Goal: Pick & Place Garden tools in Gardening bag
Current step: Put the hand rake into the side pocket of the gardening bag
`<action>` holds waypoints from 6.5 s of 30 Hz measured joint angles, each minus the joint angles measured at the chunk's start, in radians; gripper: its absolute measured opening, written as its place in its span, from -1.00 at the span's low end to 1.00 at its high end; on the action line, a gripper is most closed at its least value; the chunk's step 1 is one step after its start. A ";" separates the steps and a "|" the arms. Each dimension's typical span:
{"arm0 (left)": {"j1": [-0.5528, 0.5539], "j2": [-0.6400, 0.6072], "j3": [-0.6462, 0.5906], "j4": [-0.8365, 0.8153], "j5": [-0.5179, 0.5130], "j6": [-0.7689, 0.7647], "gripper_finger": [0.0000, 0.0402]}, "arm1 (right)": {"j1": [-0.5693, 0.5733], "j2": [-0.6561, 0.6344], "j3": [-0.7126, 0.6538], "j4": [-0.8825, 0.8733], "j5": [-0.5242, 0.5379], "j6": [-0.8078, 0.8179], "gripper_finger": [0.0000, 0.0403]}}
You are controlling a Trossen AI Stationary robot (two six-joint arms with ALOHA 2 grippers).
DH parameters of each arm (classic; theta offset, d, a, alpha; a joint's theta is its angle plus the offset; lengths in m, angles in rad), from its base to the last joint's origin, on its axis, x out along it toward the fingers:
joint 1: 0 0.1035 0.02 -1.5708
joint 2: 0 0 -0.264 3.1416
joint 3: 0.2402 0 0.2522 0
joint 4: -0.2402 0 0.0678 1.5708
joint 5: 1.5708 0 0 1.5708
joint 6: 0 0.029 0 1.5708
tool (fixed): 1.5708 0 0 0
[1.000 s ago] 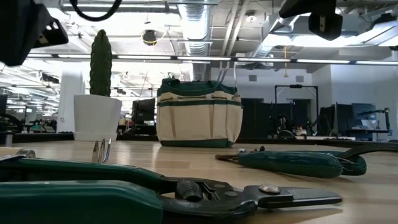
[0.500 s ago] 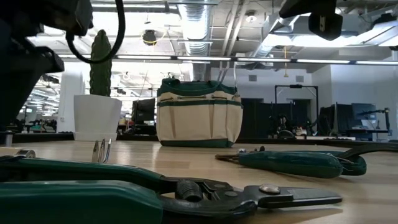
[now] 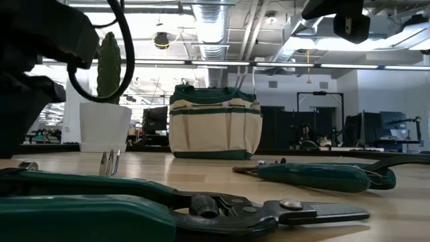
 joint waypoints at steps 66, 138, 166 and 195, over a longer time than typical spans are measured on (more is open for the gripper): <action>0.118 -0.274 -0.002 -0.069 -0.463 0.058 -0.72 | 0.000 0.000 0.001 0.018 -0.009 0.000 -1.00; 0.342 -0.397 0.002 0.730 -0.996 0.764 -0.73 | -0.316 0.502 0.321 0.894 -0.063 -0.462 -0.83; 0.324 -0.472 -0.001 0.716 -1.004 0.865 -0.50 | -0.308 0.429 0.322 0.876 0.014 -0.644 -0.99; 0.158 -0.801 0.000 0.554 -1.043 0.861 -0.49 | -0.419 0.627 0.320 0.671 -0.148 -0.604 -1.00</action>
